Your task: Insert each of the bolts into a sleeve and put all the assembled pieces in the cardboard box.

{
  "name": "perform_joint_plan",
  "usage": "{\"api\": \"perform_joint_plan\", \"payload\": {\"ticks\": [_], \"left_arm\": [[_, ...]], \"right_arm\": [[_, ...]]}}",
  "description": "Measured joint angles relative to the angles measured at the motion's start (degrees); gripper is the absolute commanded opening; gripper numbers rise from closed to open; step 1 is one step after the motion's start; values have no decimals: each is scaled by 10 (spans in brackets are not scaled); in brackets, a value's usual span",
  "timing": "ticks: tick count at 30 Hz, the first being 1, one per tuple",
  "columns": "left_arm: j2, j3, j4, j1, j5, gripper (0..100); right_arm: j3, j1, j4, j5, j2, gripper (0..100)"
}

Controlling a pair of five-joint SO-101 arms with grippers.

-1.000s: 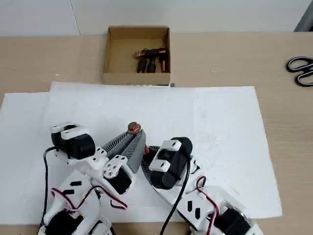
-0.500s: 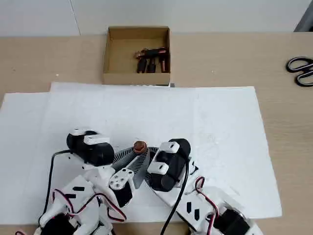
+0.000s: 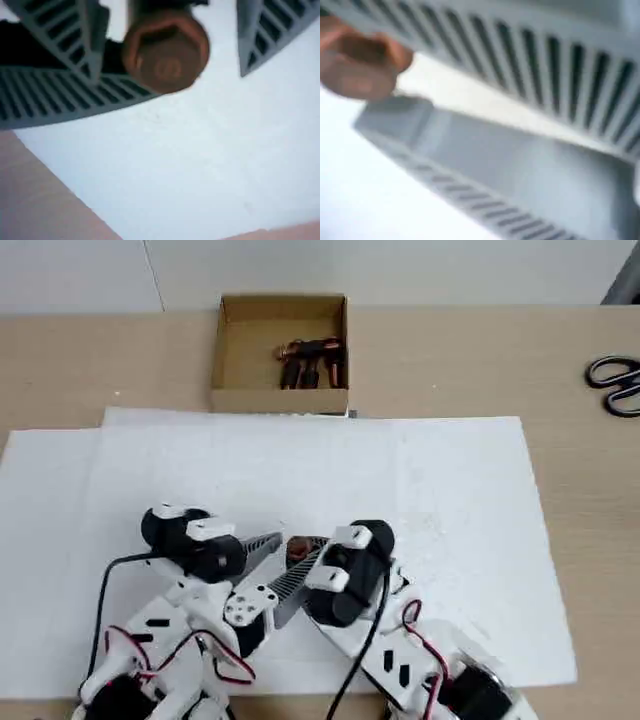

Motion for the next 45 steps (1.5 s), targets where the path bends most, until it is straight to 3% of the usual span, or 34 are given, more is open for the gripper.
{"api": "perform_joint_plan", "payload": {"ticks": [11, 17, 22, 32, 37, 40, 45], "left_arm": [[0, -40, 17, -24, -18, 177], [0, -84, 17, -24, -18, 0], [0, -99, 17, -39, -18, 6], [0, 10, 15, -290, -18, 6], [0, 117, -51, -392, -27, 6], [0, 192, -117, -434, -57, 6], [0, 250, -197, -447, -65, 6]], "right_arm": [[-1, 1, 0, 0, 0, 3], [-1, 1, 0, 0, -1, 3], [-1, 42, 0, 0, -1, 3], [7, 165, 0, -17, -1, 3], [20, 252, 0, -59, 0, 3], [23, 285, -26, -78, 0, 3], [23, 295, -62, -85, 17, 3]]}}
